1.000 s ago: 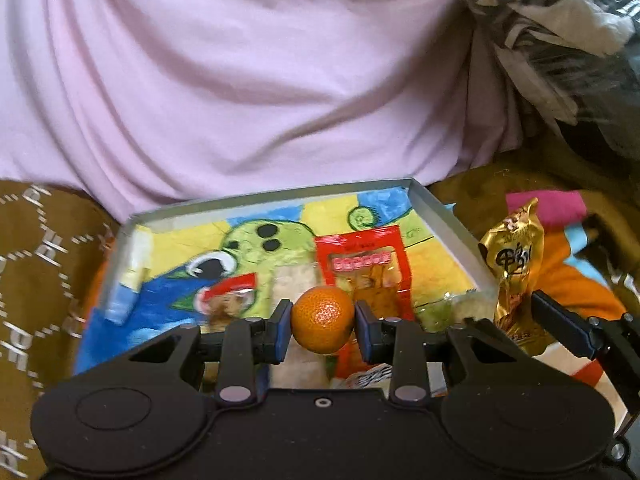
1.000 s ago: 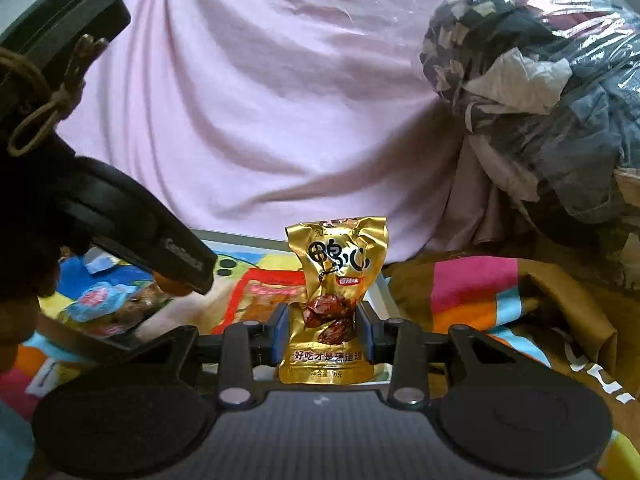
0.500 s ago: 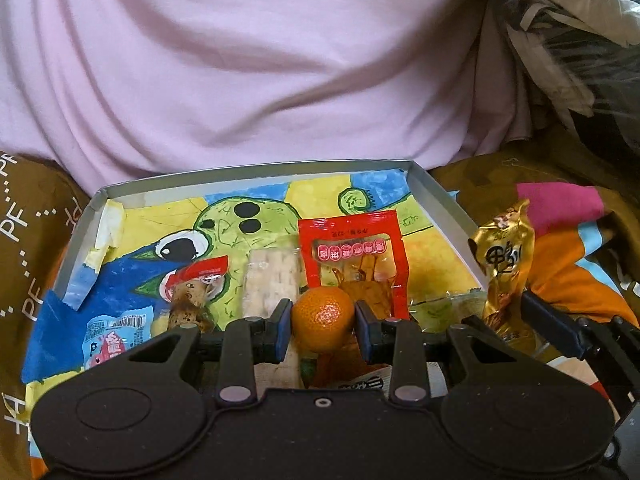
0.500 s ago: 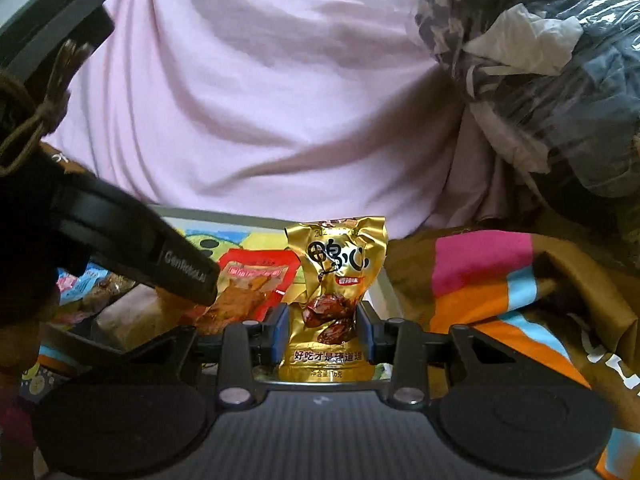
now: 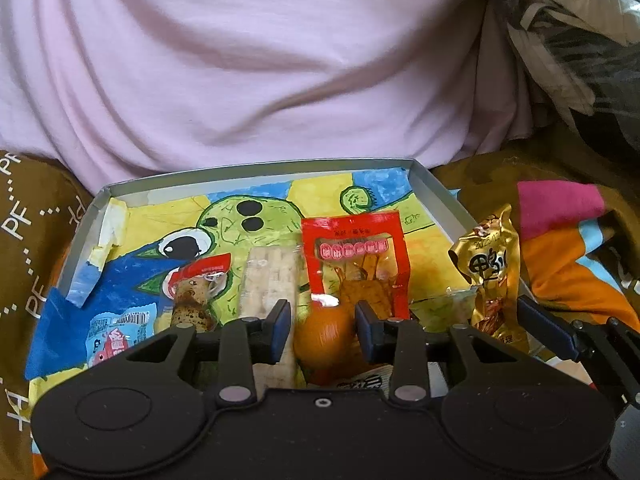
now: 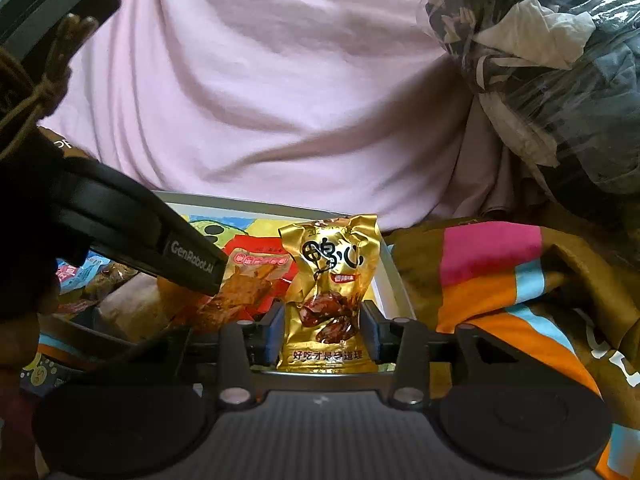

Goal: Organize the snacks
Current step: 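Carry the gold pack and orange into the tray and open both tools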

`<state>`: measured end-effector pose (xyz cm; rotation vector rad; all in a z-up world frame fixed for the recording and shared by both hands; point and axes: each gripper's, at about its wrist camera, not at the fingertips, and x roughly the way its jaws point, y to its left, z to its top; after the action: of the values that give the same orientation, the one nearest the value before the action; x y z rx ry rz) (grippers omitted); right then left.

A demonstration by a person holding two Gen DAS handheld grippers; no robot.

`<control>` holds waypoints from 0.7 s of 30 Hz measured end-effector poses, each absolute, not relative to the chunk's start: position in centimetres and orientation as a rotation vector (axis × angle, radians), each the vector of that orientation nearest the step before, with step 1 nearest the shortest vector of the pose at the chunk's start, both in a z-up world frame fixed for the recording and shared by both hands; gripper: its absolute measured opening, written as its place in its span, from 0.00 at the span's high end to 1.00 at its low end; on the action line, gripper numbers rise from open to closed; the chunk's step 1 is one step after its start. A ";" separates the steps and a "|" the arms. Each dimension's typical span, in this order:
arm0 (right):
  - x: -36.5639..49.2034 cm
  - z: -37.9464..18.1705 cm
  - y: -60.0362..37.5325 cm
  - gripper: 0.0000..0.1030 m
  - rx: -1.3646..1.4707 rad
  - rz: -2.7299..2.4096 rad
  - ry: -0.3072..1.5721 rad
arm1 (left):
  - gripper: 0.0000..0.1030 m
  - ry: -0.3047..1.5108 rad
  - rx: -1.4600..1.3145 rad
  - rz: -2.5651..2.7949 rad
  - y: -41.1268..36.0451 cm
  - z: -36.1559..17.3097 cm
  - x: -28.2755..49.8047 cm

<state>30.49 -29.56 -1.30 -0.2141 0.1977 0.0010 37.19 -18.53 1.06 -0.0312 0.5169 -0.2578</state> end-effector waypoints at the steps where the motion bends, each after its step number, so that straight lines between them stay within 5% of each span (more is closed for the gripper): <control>1: 30.5 -1.3 -29.6 0.53 -0.212 0.000 0.201 | 0.63 0.518 -0.040 -0.260 -18.4 1.1 37.2; 10: 30.6 -1.3 -29.9 0.43 -0.184 0.002 0.225 | 0.41 0.523 -0.111 -0.255 -16.9 1.6 37.1; 14: 30.5 -1.3 -29.9 0.32 -0.169 0.006 0.233 | 0.37 0.523 -0.167 -0.247 -16.3 2.1 36.9; 21: 29.7 -0.7 -29.8 0.16 -0.139 -0.002 0.214 | 0.14 0.458 -0.187 -0.198 -14.9 3.8 35.0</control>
<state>29.66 -29.75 -0.73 -0.1389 0.2142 -0.0021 34.98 -14.87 3.80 -0.1870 0.4584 -0.1981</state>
